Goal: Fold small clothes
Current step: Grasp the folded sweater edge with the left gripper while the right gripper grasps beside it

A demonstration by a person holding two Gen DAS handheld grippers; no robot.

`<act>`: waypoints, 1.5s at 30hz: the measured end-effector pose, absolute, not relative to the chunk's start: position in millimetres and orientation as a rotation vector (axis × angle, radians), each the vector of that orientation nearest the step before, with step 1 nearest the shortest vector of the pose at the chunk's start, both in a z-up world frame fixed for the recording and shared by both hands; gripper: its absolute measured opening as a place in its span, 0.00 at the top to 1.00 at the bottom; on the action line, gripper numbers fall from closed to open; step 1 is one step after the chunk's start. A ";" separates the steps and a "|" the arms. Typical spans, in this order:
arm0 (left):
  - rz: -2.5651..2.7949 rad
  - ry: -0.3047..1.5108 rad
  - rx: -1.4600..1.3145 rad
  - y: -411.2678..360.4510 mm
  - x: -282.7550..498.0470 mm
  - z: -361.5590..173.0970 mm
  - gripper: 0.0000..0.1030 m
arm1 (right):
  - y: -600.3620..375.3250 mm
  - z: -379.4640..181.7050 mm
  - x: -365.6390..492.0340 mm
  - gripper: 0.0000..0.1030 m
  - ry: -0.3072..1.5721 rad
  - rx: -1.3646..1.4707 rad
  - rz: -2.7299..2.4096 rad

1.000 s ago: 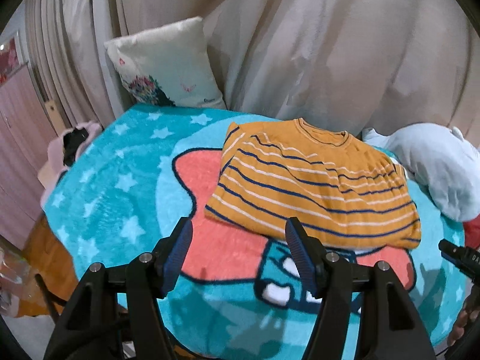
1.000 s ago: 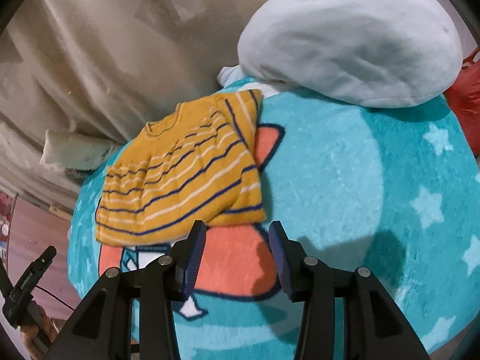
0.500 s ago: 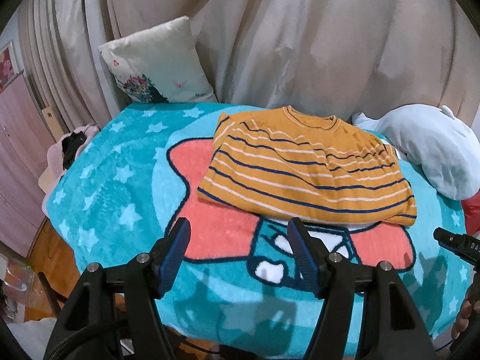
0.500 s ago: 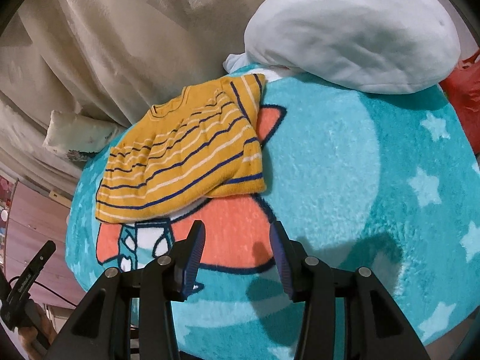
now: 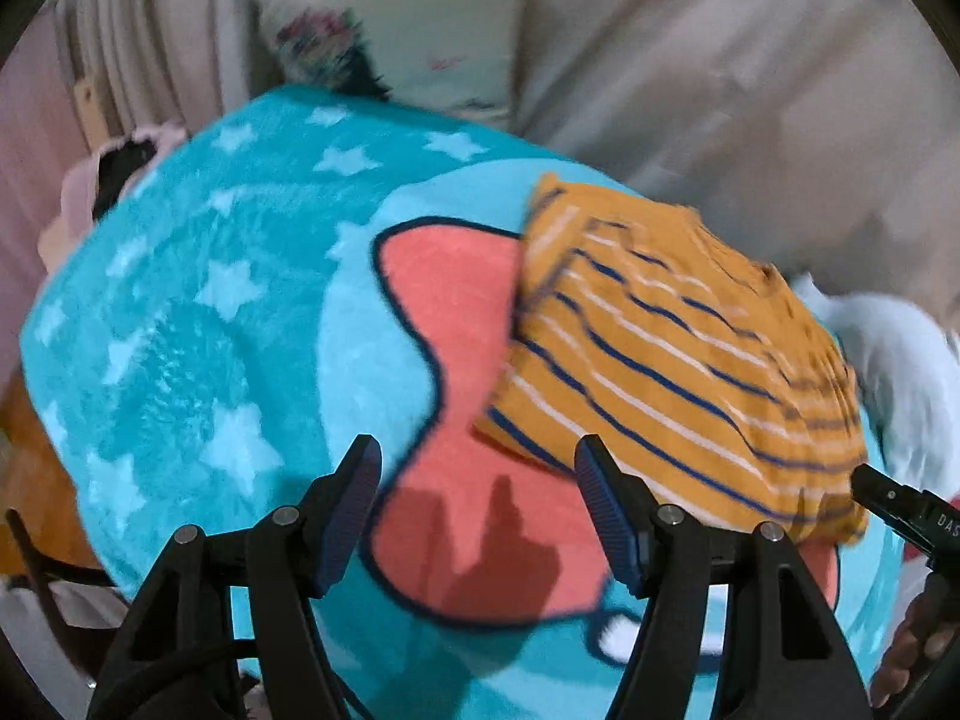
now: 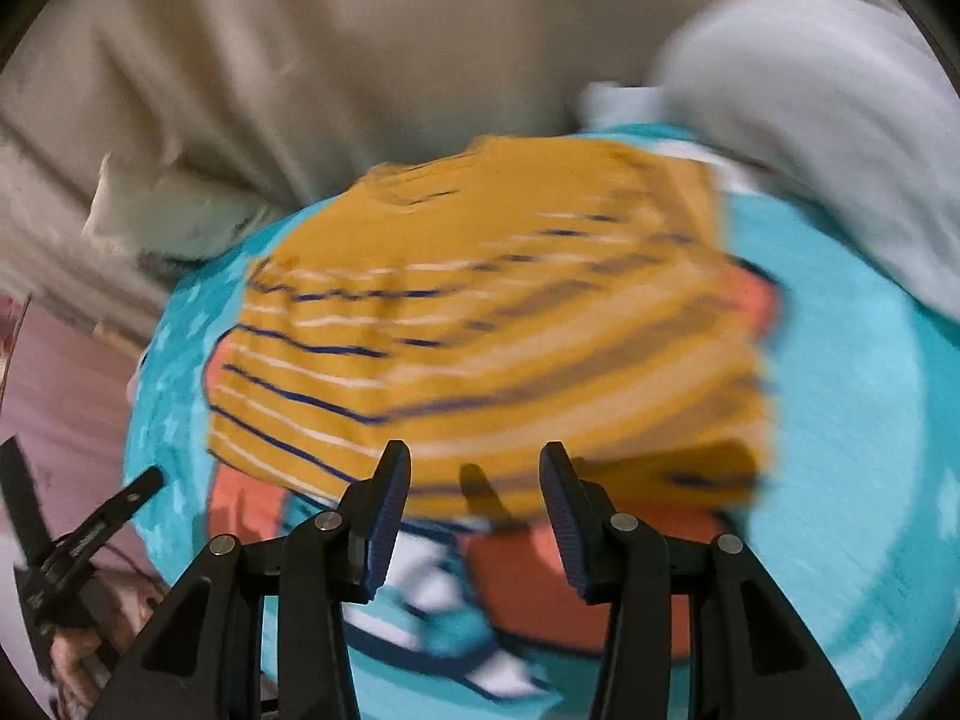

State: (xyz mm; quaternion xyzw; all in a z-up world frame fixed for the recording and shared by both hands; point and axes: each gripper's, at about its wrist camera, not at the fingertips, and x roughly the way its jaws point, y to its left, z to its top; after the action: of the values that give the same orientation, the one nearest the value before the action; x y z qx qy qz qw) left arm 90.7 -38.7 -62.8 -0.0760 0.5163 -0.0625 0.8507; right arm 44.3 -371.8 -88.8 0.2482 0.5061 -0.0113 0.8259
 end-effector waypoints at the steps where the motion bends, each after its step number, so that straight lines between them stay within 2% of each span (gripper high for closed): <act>1: -0.132 1.095 -0.172 -33.4 97.4 -67.8 0.36 | -354.9 -88.6 65.6 0.53 1.091 0.516 0.016; 10: -0.207 1.171 -0.269 -12.5 131.1 -106.0 0.36 | -216.0 -110.4 206.2 0.50 1.202 0.364 0.245; 14: -0.228 1.167 -0.287 -5.6 132.5 -108.7 0.36 | -169.7 -130.6 246.0 0.39 1.239 0.178 0.176; 18: -0.240 1.162 -0.305 2.7 133.8 -109.0 0.36 | -137.2 -142.9 262.2 0.20 1.229 0.020 0.108; 22: -0.249 1.158 -0.330 10.7 136.7 -109.4 0.36 | -114.2 -156.5 262.2 0.20 1.220 -0.151 0.017; 23: -0.254 1.158 -0.338 11.9 136.9 -109.3 0.36 | -111.3 -157.6 260.2 0.22 1.208 -0.174 0.009; 27: -0.344 1.166 -0.373 3.3 144.6 -112.4 0.36 | -124.4 -151.0 253.3 0.72 1.166 -0.158 -0.009; 30: -0.441 1.166 -0.354 -20.5 151.3 -119.0 0.36 | -149.7 -143.3 254.4 0.84 1.187 -0.004 0.075; 32: -0.475 1.158 -0.299 -39.7 154.3 -123.4 0.36 | -162.3 -142.9 254.7 0.86 1.201 0.063 0.116; 33: -0.482 1.157 -0.269 -49.0 154.9 -124.7 0.39 | -166.8 -142.6 254.5 0.86 1.203 0.094 0.134; 34: -0.484 1.157 -0.249 -57.2 154.6 -124.7 0.58 | -172.3 -142.2 254.1 0.87 1.204 0.125 0.150; 35: -0.487 1.162 -0.250 -61.3 154.7 -124.7 0.69 | -177.4 -140.7 253.2 0.87 1.202 0.160 0.165; 36: -0.497 1.181 -0.275 -66.5 154.5 -125.0 0.85 | -180.4 -137.7 251.1 0.87 1.198 0.188 0.177; 37: -0.500 1.183 -0.299 -69.1 153.1 -122.9 0.89 | -185.1 -133.4 246.4 0.87 1.187 0.229 0.197; 43: -0.490 1.122 -0.306 -87.1 129.6 -95.3 0.90 | -208.4 -116.6 230.8 0.86 1.143 0.363 0.284; 45: -0.488 1.116 -0.310 -93.7 124.7 -92.3 0.91 | -216.6 -117.5 231.2 0.80 1.162 0.391 0.312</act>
State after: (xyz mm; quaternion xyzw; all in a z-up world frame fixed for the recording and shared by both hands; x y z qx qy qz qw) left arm 124.7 -93.7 -92.3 -0.1450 0.5219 -0.2281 0.8091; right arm 231.2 -216.6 -117.5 0.1827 0.5429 0.1459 0.8066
